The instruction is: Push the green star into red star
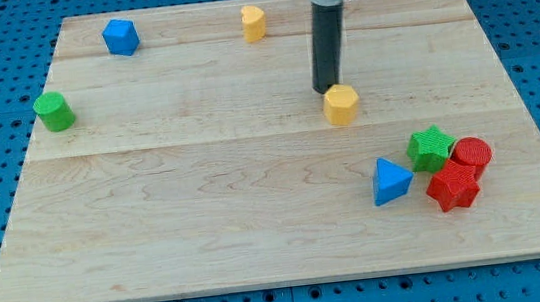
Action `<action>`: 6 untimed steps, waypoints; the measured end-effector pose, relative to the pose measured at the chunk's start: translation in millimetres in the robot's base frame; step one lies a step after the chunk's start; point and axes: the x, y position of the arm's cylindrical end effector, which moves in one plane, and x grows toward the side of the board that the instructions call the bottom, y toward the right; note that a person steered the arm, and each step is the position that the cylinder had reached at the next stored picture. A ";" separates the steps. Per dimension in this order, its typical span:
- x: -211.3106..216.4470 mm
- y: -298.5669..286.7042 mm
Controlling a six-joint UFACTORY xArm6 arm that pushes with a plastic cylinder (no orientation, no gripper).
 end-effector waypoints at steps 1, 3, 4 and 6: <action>53.9 4.2; 60.5 17.0; 44.6 76.7; 77.0 95.2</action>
